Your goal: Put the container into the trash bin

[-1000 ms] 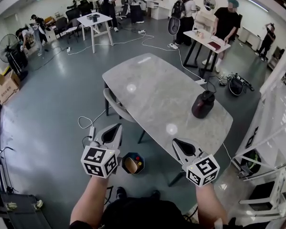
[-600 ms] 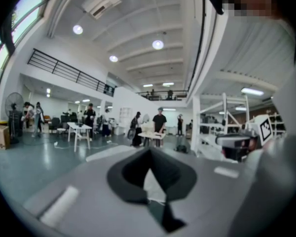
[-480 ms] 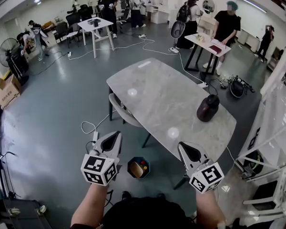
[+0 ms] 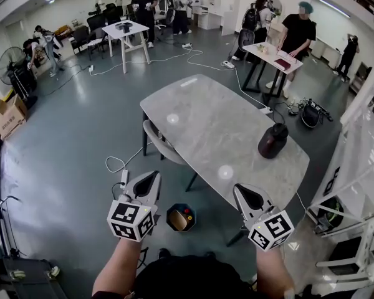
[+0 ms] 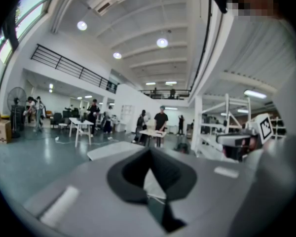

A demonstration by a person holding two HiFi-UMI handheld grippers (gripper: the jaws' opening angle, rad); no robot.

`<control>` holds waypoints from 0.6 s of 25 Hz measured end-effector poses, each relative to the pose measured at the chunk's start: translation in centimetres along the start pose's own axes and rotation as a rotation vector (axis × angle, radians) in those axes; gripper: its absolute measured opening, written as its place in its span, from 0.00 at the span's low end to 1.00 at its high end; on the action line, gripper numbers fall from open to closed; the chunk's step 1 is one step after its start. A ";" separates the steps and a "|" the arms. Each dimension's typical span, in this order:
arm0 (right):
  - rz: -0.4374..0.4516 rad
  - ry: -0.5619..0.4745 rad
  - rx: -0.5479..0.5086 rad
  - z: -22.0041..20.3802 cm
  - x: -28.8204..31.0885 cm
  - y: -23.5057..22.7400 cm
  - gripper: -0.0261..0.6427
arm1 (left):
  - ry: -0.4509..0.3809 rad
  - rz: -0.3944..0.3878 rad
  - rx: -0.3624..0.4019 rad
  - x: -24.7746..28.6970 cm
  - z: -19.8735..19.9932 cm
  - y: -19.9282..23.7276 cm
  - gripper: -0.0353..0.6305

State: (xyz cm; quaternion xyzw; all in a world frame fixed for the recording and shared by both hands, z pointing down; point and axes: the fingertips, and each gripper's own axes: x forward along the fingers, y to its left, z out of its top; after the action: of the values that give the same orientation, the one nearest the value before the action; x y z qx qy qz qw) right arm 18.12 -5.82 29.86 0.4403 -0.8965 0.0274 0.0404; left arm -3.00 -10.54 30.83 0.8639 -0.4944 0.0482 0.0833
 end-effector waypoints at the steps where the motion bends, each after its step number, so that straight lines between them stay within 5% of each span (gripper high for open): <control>1: 0.002 0.001 -0.002 0.0 0.1 0.1 0.03 | 0.000 0.001 0.000 0.0 0.0 0.0 0.06; 15: 0.037 0.009 -0.029 0.2 1.3 1.4 0.03 | -0.013 0.012 -0.015 -0.4 0.2 0.7 0.06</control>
State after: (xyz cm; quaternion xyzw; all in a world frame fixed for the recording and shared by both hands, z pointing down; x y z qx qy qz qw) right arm 16.19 -5.99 29.80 0.4229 -0.9046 0.0171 0.0503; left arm -3.80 -10.58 30.62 0.8606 -0.5003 0.0393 0.0862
